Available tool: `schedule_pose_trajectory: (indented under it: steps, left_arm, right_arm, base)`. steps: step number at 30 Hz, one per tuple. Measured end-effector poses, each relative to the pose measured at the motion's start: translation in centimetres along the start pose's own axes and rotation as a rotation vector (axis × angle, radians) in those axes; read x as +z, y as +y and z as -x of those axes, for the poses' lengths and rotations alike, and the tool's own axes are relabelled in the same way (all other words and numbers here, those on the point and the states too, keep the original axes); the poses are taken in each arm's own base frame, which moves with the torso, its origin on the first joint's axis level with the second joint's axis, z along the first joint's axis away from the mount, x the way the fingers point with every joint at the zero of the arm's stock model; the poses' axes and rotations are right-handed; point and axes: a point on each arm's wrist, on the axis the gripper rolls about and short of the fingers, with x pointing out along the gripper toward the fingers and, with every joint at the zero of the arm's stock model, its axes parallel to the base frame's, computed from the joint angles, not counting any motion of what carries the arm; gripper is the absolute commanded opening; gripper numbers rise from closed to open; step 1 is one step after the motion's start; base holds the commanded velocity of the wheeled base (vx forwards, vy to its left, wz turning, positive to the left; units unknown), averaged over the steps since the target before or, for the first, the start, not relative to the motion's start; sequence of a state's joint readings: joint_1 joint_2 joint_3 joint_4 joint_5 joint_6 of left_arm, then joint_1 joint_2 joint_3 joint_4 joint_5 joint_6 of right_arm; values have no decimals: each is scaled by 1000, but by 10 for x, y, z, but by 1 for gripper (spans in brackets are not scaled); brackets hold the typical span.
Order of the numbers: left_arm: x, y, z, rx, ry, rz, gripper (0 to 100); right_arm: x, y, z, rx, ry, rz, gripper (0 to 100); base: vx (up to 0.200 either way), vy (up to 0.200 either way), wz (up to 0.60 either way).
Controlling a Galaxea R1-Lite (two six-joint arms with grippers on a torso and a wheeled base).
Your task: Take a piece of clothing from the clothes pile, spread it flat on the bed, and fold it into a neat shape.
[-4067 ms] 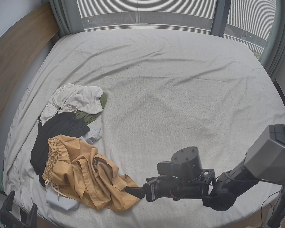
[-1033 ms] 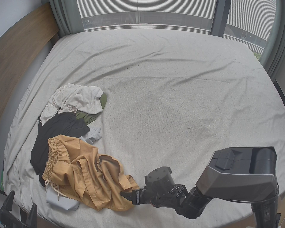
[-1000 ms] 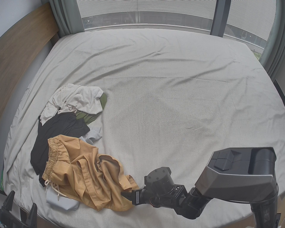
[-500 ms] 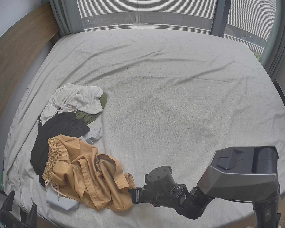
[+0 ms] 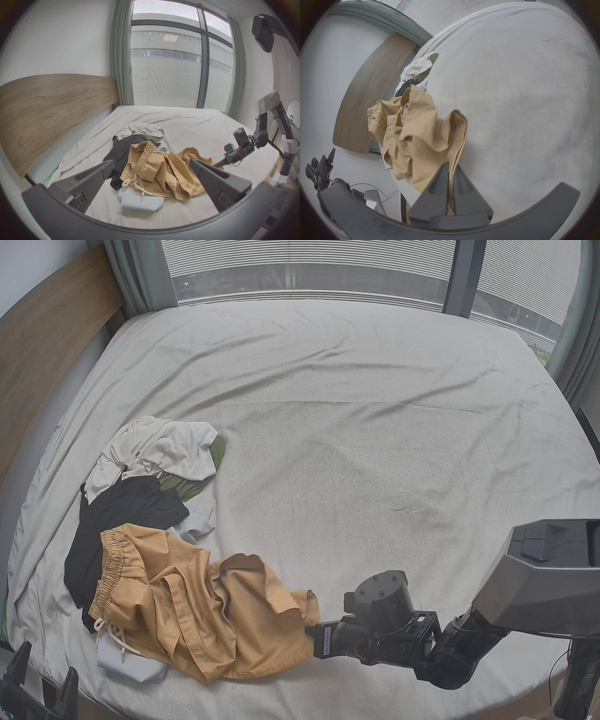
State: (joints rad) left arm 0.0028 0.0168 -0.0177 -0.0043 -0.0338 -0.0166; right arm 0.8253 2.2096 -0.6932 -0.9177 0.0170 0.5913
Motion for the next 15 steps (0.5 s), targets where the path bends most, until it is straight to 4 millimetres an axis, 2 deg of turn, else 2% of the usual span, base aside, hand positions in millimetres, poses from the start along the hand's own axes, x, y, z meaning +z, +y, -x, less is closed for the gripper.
schedule_pose_trajectory:
  steps: [15]
  left_arm:
    - [0, 0, 0, -1, 0, -2, 100]
  right_arm:
    - [1, -19, 27, -37, -34, -9, 0]
  base:
    - [0, 0, 0]
